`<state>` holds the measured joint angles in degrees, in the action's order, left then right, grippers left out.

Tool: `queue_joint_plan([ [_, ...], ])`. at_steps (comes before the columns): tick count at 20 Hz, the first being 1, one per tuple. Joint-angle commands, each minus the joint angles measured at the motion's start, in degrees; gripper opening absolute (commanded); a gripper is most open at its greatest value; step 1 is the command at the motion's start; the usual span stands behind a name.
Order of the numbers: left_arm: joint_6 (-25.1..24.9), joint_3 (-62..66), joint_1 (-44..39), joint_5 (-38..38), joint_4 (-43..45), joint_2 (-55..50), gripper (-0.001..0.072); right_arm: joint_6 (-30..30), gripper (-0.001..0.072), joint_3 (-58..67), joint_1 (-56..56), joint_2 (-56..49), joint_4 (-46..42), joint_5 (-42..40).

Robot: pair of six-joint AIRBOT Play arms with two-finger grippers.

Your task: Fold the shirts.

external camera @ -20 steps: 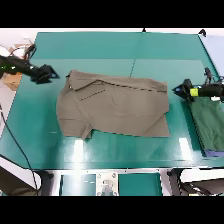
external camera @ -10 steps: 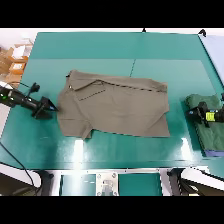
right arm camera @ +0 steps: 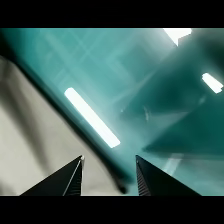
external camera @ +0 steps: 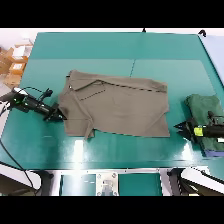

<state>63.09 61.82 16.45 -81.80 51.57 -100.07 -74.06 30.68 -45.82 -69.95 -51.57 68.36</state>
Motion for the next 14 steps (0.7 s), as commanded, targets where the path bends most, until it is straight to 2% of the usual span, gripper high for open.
queue_joint_plan([
  [1, -0.61, -0.28, -0.52, 1.84, 1.11, 0.0, 0.0031, -0.48, 0.0404, -3.48, 3.67, -1.97, -0.96, -3.87],
  [7, -0.63, -0.28, -0.52, -0.31, 1.16, 0.02, 0.0031, 0.81, 0.038, -3.39, 13.68, -6.58, -0.83, -2.1],
  [10, -0.7, -0.28, -0.52, -0.33, 1.14, 0.35, 0.0031, 0.85, 0.0203, -2.71, 13.68, -6.58, -0.52, -2.12],
  [11, -1.14, -0.15, -0.52, -0.15, 1.09, 0.74, 0.0031, 0.85, 0.011, -2.12, 13.68, -6.58, -0.52, -1.88],
  [12, -1.2, 0.48, -0.52, -0.44, 1.11, 1.42, 0.0031, 1.25, 0.0048, -1.11, 13.68, -6.51, -0.46, -1.07],
  [14, -1.16, 2.97, -0.52, -1.33, 1.14, 3.98, 0.003, 1.25, 0.0013, 2.49, 13.68, -5.62, -0.2, 2.27],
])
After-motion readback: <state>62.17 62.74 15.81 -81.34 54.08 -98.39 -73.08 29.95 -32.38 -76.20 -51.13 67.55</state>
